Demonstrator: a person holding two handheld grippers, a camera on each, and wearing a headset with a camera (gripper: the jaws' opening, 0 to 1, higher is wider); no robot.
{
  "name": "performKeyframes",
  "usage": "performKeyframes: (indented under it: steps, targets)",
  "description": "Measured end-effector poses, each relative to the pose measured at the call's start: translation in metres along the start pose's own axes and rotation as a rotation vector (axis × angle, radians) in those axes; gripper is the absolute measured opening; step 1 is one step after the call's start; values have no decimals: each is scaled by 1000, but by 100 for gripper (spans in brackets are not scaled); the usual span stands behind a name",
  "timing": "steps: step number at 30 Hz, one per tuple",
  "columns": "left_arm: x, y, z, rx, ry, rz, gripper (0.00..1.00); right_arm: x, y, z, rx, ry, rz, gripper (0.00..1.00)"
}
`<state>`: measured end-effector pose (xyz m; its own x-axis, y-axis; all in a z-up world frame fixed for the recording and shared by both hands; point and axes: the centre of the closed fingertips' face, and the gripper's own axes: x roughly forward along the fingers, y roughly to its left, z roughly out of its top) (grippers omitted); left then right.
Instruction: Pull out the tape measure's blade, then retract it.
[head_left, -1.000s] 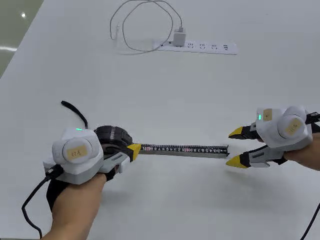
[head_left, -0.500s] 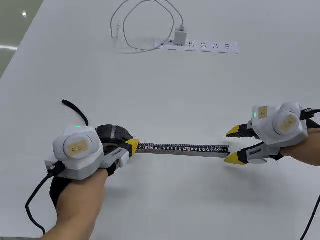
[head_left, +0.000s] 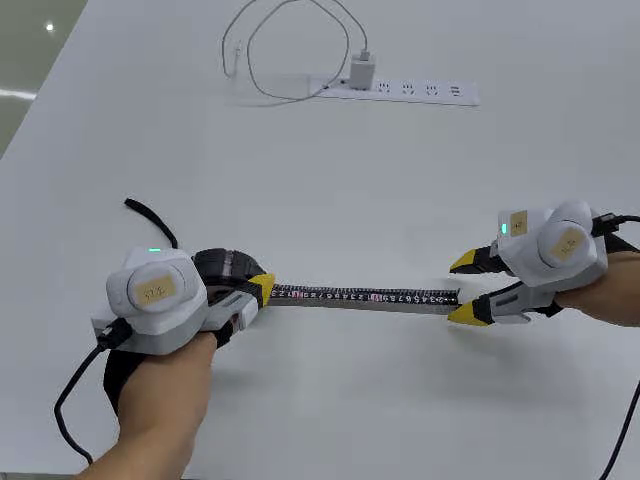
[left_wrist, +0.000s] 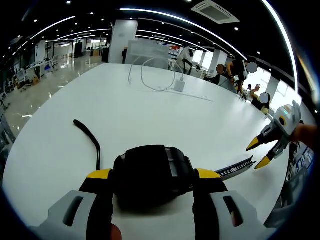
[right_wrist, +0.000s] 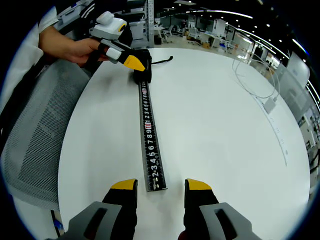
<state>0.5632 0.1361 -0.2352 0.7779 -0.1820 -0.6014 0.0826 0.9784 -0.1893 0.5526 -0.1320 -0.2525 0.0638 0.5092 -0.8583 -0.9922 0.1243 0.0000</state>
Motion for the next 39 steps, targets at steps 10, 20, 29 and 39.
performKeyframes:
  steps: [10,20,29,39]
  targets:
    - [1,-1,-1,5,2,-3,60,1,0,-3,-9,11,8,32]
    - [1,-1,-1,7,3,-3,60,2,2,-3,-38,22,26,22]
    - [2,0,-1,8,6,-1,60,3,4,-6,-57,30,45,13]
    - [3,0,-2,-1,15,2,61,7,3,-9,-98,52,49,11]
